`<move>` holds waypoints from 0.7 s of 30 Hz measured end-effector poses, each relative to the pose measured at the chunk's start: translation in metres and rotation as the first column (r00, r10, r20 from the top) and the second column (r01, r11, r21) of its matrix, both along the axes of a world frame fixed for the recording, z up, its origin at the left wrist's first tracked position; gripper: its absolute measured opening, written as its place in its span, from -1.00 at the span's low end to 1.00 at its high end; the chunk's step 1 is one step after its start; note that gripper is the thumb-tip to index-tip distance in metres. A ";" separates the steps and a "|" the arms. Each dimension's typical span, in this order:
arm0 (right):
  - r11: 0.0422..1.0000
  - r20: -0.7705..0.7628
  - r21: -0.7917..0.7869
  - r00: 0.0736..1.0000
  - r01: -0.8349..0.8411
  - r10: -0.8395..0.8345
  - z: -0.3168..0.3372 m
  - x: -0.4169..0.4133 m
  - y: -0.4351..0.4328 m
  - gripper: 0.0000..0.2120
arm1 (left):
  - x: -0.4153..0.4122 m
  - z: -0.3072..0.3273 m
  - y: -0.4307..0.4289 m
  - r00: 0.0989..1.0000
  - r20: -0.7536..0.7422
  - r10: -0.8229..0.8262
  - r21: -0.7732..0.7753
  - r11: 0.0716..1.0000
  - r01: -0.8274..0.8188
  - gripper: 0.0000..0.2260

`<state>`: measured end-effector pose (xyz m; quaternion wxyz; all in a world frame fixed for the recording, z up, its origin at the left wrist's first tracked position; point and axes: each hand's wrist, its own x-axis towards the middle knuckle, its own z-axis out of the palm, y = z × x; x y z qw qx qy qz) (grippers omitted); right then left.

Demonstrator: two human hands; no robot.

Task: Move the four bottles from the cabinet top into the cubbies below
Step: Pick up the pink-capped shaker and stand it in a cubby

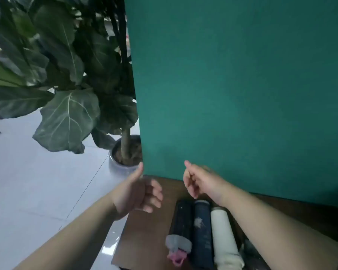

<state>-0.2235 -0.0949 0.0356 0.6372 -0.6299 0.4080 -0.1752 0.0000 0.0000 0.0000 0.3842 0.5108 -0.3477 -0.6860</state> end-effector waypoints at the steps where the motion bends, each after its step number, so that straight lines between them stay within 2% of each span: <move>1: 0.999 -0.003 -0.042 1.000 -0.018 0.018 -0.019 0.001 0.005 -0.50 | -0.005 -0.016 0.006 0.999 -0.042 0.013 0.004 1.000 -0.013 -0.24; 5: 0.972 -0.140 -0.216 0.988 -0.088 0.058 -0.098 -0.005 0.022 -0.64 | -0.014 -0.110 0.032 0.992 -0.072 0.100 0.008 0.995 -0.100 -0.28; 8: 0.896 -0.288 -0.409 0.956 -0.172 0.052 -0.147 -0.011 0.041 -0.61 | -0.023 -0.166 0.056 0.980 -0.098 0.171 -0.011 0.985 -0.173 -0.27; 11: 0.832 -0.378 -0.514 0.926 -0.210 0.000 -0.183 -0.016 0.062 -0.73 | -0.031 -0.204 0.079 0.961 -0.152 0.231 -0.011 0.972 -0.236 -0.25; 13: 0.789 -0.444 -0.555 0.896 -0.262 -0.016 -0.201 -0.021 0.080 -0.67 | -0.037 -0.222 0.098 0.951 -0.167 0.262 -0.015 0.963 -0.268 -0.25; 16: 0.769 -0.439 -0.600 0.894 -0.218 -0.090 -0.216 -0.027 0.107 -0.54 | -0.050 -0.245 0.130 0.923 -0.210 0.323 -0.018 0.942 -0.334 -0.25; 21: 0.714 -0.560 -0.639 0.809 -0.286 -0.177 -0.233 -0.032 0.134 -0.17 | -0.071 -0.274 0.172 0.912 -0.224 0.344 -0.016 0.934 -0.356 -0.28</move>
